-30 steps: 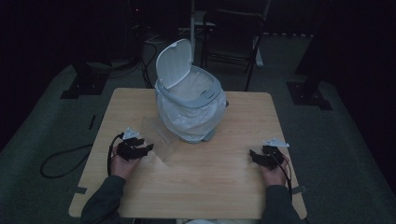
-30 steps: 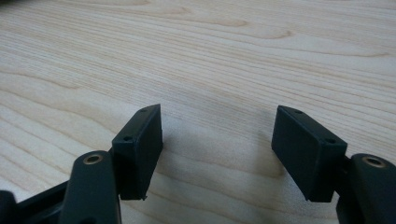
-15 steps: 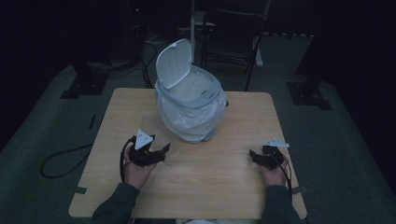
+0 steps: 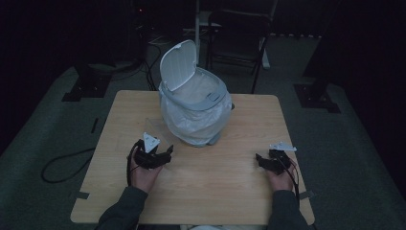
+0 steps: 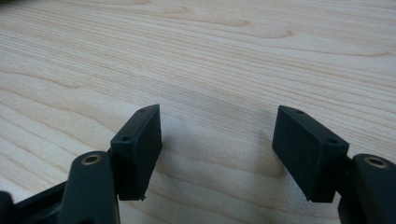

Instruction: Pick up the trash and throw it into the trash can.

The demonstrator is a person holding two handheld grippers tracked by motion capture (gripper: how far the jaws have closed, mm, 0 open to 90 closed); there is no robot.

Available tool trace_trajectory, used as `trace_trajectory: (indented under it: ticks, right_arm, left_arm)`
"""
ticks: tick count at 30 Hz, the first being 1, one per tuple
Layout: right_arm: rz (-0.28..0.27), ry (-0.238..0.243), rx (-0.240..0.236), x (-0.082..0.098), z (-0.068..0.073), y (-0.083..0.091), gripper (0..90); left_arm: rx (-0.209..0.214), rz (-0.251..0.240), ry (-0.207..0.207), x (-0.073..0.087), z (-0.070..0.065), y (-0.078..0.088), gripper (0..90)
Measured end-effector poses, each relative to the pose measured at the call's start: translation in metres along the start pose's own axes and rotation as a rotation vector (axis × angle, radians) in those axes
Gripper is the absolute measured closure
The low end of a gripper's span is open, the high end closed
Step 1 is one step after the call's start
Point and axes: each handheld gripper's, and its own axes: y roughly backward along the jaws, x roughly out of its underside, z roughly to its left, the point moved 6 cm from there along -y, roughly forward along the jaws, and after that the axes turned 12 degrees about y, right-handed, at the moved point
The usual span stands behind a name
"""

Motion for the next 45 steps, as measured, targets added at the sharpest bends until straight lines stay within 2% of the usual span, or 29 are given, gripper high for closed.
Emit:
trace_trajectory:
  ticks: [4, 7, 12, 15, 17, 21, 25, 29, 32, 36, 41, 45]
  right_arm:
    - [0.001, 0.000, -0.001, 0.000, 0.000, 0.000, 31.8]
    - [0.000, 0.001, -0.001, 0.000, 0.000, 0.000, 31.8]
    - [0.001, 0.001, -0.001, 0.000, 0.000, 0.000, 31.8]
    - [0.000, 0.000, -0.001, 0.000, 0.000, 0.000, 31.9]
    - [0.000, 0.000, -0.001, 0.000, 0.000, 0.000, 31.8]
    - [0.001, 0.001, -0.001, 0.000, 0.000, 0.000, 31.8]
    - [0.001, 0.001, -0.001, 0.000, 0.000, 0.000, 31.7]
    - [0.001, 0.002, -0.002, 0.000, 0.000, 0.000, 31.6]
    - [0.001, 0.002, -0.002, 0.000, 0.000, 0.000, 31.5]
    - [0.001, 0.002, -0.002, 0.000, 0.000, 0.000, 31.5]
    - [0.001, 0.002, -0.002, 0.000, 0.000, 0.000, 31.5]
    - [0.001, 0.002, -0.002, 0.000, 0.000, 0.000, 31.5]
  left_arm:
    - [-0.017, 0.004, 0.024, 0.005, 0.016, 0.007, 33.5]
    - [-0.037, 0.003, 0.058, 0.010, 0.031, 0.012, 35.6]
    - [-0.084, 0.006, 0.104, 0.014, 0.054, 0.021, 39.9]
    - [-0.077, -0.003, 0.131, 0.015, 0.062, 0.024, 44.1]
    - [-0.047, -0.010, 0.137, 0.013, 0.062, 0.025, 45.4]
    - [0.001, -0.004, 0.105, 0.007, 0.055, 0.020, 48.8]
    - [0.034, 0.015, 0.095, 0.005, 0.052, 0.012, 58.9]
    - [0.051, 0.031, 0.087, 0.005, 0.050, 0.010, 68.9]
    - [0.051, 0.031, 0.085, 0.004, 0.052, 0.011, 72.6]
    - [0.050, 0.024, 0.087, 0.000, 0.054, 0.012, 73.6]
    - [0.065, 0.033, 0.102, 0.000, 0.057, 0.009, 80.5]
    - [0.064, 0.037, 0.102, -0.002, 0.061, 0.009, 81.7]
